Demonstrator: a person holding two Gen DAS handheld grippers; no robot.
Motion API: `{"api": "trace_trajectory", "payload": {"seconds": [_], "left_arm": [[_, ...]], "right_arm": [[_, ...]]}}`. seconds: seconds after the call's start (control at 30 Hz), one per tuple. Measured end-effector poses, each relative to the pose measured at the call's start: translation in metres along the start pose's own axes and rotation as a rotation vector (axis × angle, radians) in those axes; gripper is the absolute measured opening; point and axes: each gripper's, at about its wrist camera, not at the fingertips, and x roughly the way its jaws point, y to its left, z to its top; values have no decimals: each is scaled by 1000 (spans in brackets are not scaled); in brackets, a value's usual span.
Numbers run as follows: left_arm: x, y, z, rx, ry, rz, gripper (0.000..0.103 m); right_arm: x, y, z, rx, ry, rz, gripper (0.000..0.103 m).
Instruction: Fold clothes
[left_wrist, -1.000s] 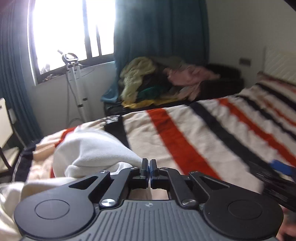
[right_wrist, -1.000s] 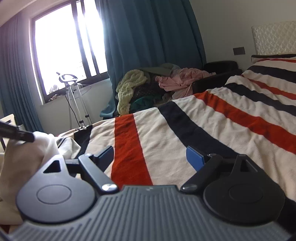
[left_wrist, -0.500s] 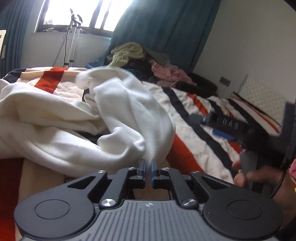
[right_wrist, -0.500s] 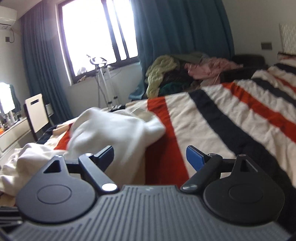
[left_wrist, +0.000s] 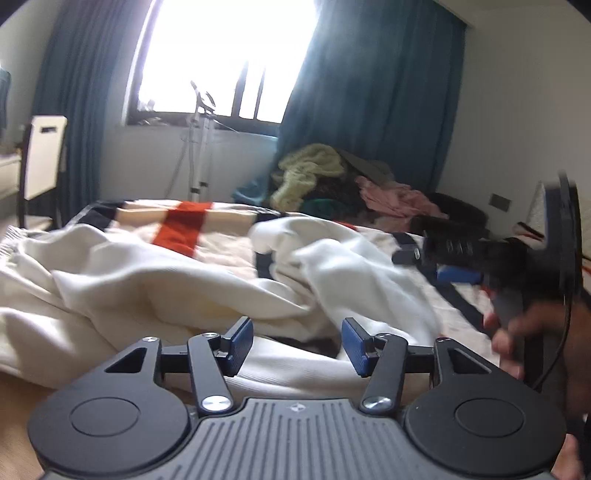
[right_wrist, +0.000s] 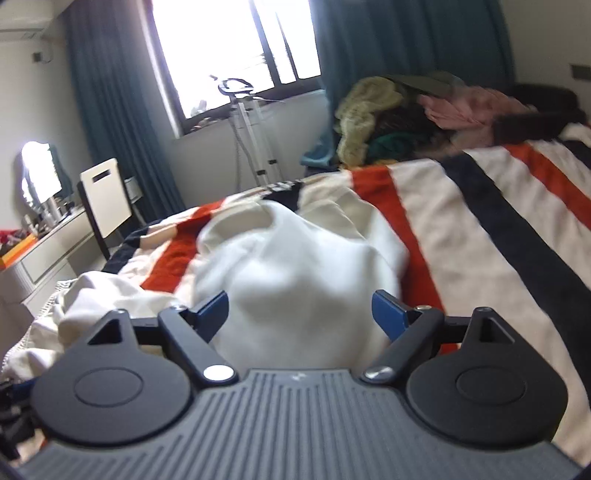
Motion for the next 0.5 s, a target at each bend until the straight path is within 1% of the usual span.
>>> {"api": "trace_trajectory", "payload": {"seconds": [0.07,0.13,0.2,0.23,0.27,0.3,0.37,0.4,0.43,0.47,0.5], "left_arm": [[7,14,1,-42,2,30,57],[16,30,0,-105,8,67,57],[25,43,-1,-145,0,132,57],[28,47,-2,-138,-10,174,57],[30,51,-2,-137,-16,201,57],[33,55,-2,-153,-14,202,57],[37,64,-3,-181,-7,201,57],[40,67,-4,-190,0,199,57],[43,71,-5,-197,4,199,57],[45,73,-6,-201,4,203,57],[48,75,-7,-209,4,203,57]], "right_arm": [[31,25,24,-54,7,39,87],[61,57,43,-131,5,73,87],[93,94,57,-236,18,90,85],[113,110,60,-273,47,75,85],[135,121,60,-303,91,39,85],[155,125,56,-331,136,-15,85],[195,132,49,-385,226,-124,74],[214,136,45,-412,271,-179,74],[229,137,42,-428,304,-220,71],[233,133,42,-422,311,-237,55],[234,128,42,-409,311,-246,43]]}}
